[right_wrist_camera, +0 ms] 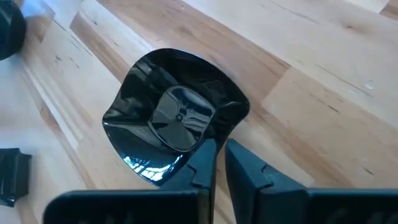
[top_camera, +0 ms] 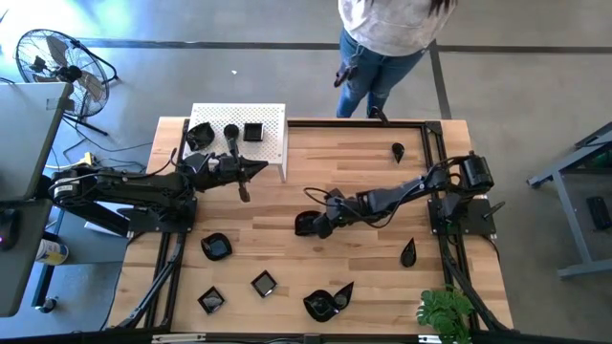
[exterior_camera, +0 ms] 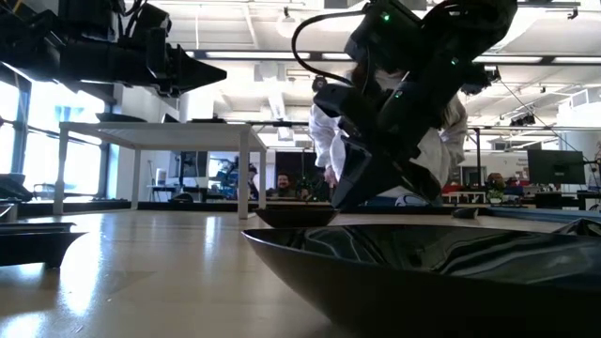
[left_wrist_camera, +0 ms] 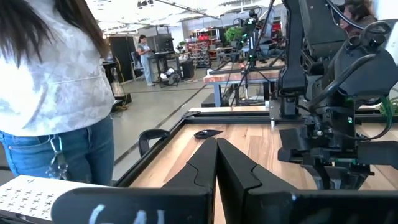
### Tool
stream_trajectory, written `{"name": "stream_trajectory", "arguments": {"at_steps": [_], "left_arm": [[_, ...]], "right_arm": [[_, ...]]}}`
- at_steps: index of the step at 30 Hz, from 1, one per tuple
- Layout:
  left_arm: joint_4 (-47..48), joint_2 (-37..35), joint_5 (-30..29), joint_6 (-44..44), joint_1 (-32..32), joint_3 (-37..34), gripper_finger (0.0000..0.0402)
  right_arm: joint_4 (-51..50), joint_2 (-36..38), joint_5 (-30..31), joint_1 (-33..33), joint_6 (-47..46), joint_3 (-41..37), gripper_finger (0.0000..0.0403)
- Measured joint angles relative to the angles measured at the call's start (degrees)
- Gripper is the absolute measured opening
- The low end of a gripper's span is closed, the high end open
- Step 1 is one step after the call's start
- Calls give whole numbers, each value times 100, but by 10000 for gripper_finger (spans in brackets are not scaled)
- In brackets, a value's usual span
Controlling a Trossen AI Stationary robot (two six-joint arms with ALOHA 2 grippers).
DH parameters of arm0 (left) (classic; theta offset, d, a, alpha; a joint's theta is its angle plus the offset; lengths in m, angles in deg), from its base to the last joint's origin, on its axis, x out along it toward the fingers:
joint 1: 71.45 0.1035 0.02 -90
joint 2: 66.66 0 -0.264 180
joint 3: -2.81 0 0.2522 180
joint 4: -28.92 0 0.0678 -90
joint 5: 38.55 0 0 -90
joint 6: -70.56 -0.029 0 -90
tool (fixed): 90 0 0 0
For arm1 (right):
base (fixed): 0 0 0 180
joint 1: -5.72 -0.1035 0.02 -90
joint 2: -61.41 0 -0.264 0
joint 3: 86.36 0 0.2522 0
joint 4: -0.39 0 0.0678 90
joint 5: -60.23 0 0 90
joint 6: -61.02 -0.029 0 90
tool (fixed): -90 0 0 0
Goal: Pick & Place Mini shaped plates
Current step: Stack the top black leaf shaped plate on top of the stacked black leaf shaped plates on the shelf
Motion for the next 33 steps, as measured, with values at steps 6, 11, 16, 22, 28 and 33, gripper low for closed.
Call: {"name": "stream_trajectory", "arguments": {"at_steps": [6,11,16,22,28,33], "left_arm": [[-1,0,2,9,-2,0,3],[0,0,6,11,0,0,3],[0,0,20,11,0,0,3],[0,-1,17,13,0,0,3],[0,0,17,11,0,0,3],[2,0,15,9,0,0,3]], "right_arm": [[87,0,-101,0,81,0,30],[85,-2,-123,2,-110,0,66],[171,-4,-111,0,-121,0,90],[478,-248,-155,2,-21,0,74],[711,-448,-223,0,-4,11,45],[766,-446,-127,5,0,22,14]]}}
